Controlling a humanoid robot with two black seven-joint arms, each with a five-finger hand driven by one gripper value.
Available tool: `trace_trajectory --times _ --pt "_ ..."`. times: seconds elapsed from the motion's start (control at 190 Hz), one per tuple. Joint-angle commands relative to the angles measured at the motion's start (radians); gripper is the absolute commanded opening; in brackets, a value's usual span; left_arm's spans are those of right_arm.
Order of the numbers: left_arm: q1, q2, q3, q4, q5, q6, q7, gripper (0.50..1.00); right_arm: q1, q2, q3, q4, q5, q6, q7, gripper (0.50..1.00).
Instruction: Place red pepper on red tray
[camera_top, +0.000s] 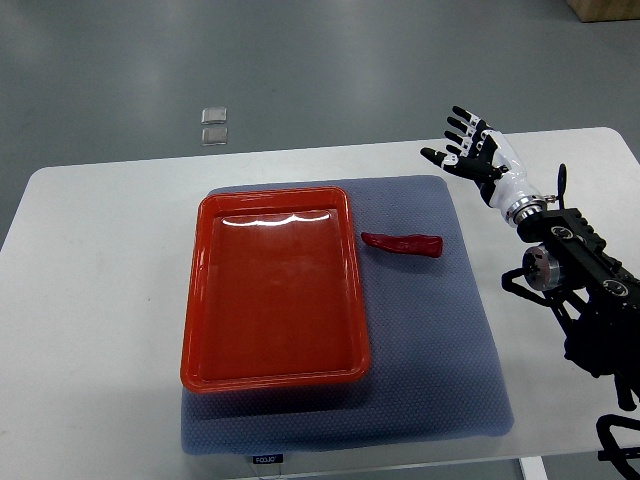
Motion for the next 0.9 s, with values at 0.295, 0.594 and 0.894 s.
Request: trace_trajectory --times 0.295,0.594,0.894 --pt "-0.002 0.0 -0.002 0.001 -0.002 0.0 0.0 1.0 0.001 -0.002 0.001 0.0 0.0 0.0 0.0 0.932" --pt "0.003 0.0 -0.003 0.001 -0.002 0.0 0.0 1.0 0.001 0.0 0.001 0.0 0.0 0.003 0.001 0.932" --pt "0.003 0.0 -0.003 0.001 -0.002 0.0 0.0 1.0 0.003 0.0 0.009 0.0 0.002 0.003 0.001 0.932"
